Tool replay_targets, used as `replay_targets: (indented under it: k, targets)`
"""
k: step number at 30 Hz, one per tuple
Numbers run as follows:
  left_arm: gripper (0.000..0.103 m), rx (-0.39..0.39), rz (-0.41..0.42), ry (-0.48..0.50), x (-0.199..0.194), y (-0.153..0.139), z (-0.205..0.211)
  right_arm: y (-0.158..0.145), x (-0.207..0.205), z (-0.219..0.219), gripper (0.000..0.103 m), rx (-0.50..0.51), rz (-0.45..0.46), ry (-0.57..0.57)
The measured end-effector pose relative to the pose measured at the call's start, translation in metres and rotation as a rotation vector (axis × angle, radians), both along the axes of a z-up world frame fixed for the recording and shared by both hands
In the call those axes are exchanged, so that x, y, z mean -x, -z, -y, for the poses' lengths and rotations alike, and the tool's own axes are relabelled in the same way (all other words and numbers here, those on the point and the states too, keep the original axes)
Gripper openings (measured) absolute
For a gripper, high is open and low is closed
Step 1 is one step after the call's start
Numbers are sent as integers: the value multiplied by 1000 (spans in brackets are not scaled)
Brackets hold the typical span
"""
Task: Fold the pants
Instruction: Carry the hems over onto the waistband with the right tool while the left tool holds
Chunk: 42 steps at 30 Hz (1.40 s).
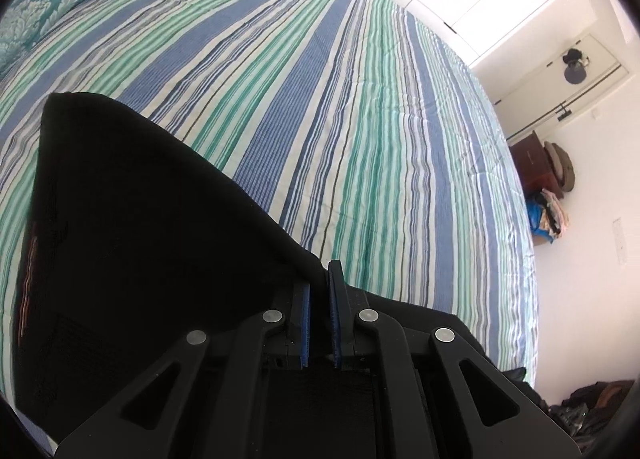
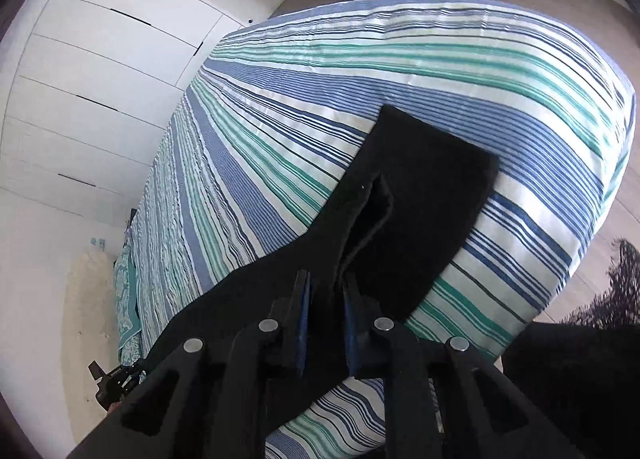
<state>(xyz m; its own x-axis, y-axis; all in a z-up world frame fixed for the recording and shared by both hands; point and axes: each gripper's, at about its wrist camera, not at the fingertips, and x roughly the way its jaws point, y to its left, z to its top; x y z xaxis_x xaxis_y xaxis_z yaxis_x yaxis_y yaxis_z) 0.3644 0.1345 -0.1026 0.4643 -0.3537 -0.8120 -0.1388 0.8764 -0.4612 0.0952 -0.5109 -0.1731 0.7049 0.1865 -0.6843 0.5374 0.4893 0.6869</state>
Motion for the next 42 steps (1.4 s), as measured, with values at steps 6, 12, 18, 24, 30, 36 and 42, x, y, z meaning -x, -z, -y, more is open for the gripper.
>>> replay_targets:
  k: [6, 12, 18, 24, 30, 36, 42]
  targets:
    - [6, -27, 175, -58, 67, -53, -10, -64, -70, 30, 14, 68, 160, -90]
    - [6, -53, 136, -73, 187, -6, 5, -66, -75, 50, 14, 156, 166, -183]
    - [5, -75, -54, -22, 220, 76, 40, 24, -31, 88, 14, 126, -59, -113]
    - [5, -77, -61, -38, 222, 78, 46, 54, -7, 101, 14, 129, -115, -93]
    - [5, -61, -32, -56, 228, 72, 44, 38, -13, 92, 14, 208, -137, -160]
    - [5, -61, -48, -52, 231, 78, 38, 43, -8, 98, 14, 186, -195, -173]
    - [5, -141, -58, -4, 232, 89, 46, 45, -12, 96, 14, 227, -224, -182]
